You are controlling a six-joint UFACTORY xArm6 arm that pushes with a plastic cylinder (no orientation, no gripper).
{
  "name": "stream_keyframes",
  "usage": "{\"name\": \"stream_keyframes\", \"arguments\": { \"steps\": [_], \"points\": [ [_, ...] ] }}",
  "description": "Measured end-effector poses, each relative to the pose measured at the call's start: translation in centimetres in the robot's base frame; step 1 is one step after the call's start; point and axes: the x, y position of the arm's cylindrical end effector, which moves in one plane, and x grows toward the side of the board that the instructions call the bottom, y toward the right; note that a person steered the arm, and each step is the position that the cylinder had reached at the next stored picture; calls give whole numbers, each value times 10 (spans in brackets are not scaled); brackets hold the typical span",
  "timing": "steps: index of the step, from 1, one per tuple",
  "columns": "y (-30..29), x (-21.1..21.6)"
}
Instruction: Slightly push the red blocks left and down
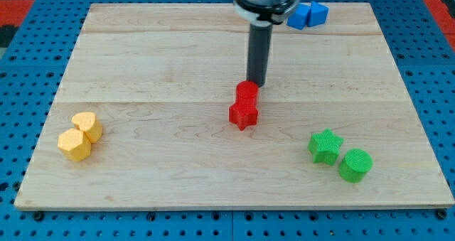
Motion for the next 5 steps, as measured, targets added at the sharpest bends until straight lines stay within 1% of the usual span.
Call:
{"name": "stream_keyframes", "arguments": {
  "steps": [1,2,3,4,5],
  "points": [
    [-4,56],
    [-7,63],
    [9,85],
    [8,119],
    [-30,117]
  ]
}}
